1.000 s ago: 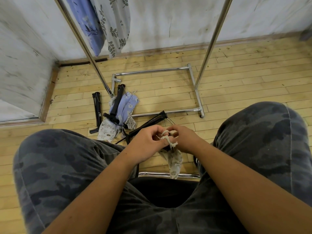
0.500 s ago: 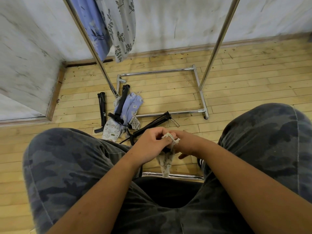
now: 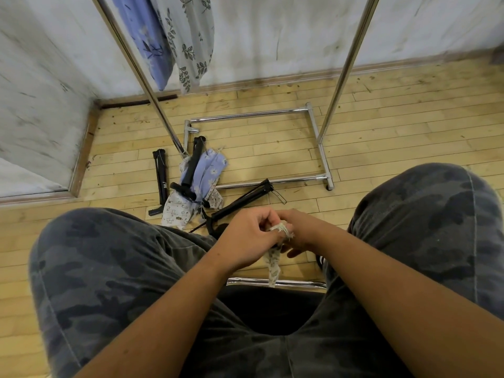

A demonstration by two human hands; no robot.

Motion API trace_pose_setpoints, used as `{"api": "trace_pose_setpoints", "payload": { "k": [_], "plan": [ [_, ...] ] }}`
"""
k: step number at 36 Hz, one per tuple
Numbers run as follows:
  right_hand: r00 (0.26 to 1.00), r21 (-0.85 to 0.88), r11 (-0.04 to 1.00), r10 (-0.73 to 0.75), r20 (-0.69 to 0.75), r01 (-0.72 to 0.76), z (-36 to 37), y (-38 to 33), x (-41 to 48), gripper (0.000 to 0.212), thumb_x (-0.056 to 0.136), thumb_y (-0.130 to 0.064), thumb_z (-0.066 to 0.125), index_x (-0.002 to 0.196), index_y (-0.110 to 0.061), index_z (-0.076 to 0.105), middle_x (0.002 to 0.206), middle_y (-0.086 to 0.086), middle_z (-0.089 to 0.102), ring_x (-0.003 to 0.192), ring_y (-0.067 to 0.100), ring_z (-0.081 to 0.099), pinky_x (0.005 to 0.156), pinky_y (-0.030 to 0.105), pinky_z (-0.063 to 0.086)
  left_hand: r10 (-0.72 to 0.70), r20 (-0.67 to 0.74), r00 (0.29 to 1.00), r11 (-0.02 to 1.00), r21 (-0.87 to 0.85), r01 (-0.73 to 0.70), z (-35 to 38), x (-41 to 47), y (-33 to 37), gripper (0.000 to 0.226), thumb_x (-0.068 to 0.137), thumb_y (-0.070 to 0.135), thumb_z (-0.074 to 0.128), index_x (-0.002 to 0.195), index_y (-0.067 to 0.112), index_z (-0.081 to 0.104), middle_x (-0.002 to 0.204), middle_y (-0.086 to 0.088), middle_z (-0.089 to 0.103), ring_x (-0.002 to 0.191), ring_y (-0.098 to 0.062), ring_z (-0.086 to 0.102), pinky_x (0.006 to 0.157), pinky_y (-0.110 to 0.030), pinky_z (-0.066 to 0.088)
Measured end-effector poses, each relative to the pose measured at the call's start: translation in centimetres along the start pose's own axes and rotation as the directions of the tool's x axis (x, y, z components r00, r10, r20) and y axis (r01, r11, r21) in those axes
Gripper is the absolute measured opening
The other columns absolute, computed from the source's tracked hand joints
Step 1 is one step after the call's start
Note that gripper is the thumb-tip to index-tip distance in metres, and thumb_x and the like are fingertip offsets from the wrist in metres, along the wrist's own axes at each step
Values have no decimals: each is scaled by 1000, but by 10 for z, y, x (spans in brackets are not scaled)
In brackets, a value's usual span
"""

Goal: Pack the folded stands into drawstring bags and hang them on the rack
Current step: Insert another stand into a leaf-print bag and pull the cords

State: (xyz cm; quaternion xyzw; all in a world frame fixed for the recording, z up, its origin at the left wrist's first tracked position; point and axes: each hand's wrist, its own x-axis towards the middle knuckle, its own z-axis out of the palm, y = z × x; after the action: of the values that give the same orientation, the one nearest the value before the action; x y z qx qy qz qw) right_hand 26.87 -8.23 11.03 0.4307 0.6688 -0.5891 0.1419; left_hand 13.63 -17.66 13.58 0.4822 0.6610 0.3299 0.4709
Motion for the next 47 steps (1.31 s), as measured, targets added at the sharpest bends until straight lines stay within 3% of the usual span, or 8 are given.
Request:
{"api": "trace_pose_setpoints", "payload": {
  "k": [6,10,16,18,21,28,36,47],
  "plan": [
    [993,-99,992,-81,-83,72,4,4,8,45,93,-2,70,117,-39,63,110,-2,69,99,26,72,77,45,66,6,-17,1000,1000,2,-6,-1,1,-1,24,91,31,78,75,20,64,62,14,61,58,-1,53,59,-21,46],
    [966,-22,982,-188,-179,187,6,4,7,32,94,-17,70,111,-43,64,100,-17,65,91,10,66,63,24,55,45,-97,994,996,-72,-53,-9,5,1,22,91,28,78,78,14,66,74,-1,70,70,-21,64,66,-34,55],
    [924,46,963,-242,-297,267,7,4,6,46,100,-31,63,144,-43,55,139,-12,59,78,-7,47,66,17,40,31,-204,978,987,-146,-61,-19,7,-8,23,93,28,75,81,12,64,72,-9,67,64,-26,60,64,-44,54],
    [910,78,946,-276,-309,313,6,1,4,48,100,-20,60,142,-42,57,137,-11,62,76,-8,50,66,15,41,22,-205,978,988,-147,-53,-21,8,-11,18,94,28,74,85,16,65,80,-15,69,72,-35,63,70,-55,57],
    [874,69,906,-379,-305,417,7,-8,-4,57,95,0,59,134,-40,62,123,-24,63,100,-12,61,81,12,50,11,-203,979,992,-122,-37,-22,9,-14,8,94,20,72,88,20,67,84,-12,70,76,-31,65,76,-58,56],
    [854,37,879,-451,-260,475,4,-12,-12,37,93,3,62,118,-23,69,106,-25,62,96,-25,55,82,-2,41,-3,-193,981,993,-114,-20,-23,10,-17,5,91,32,68,87,29,67,88,-5,72,81,-27,67,77,-49,56],
    [835,-60,908,-407,-370,416,6,-4,0,23,100,-26,65,120,-32,74,117,-13,69,105,1,64,93,23,54,15,-216,976,988,-148,-48,-26,10,-14,9,95,24,71,86,23,68,77,1,67,65,-7,54,63,-23,46],
    [807,73,892,-366,-463,446,0,-9,-8,17,101,-14,62,107,-17,78,83,-15,73,76,-3,64,70,15,48,-16,-243,970,992,-124,-14,-28,11,-14,6,94,28,73,89,26,72,76,15,68,64,2,57,63,-15,47]
  ]
}}
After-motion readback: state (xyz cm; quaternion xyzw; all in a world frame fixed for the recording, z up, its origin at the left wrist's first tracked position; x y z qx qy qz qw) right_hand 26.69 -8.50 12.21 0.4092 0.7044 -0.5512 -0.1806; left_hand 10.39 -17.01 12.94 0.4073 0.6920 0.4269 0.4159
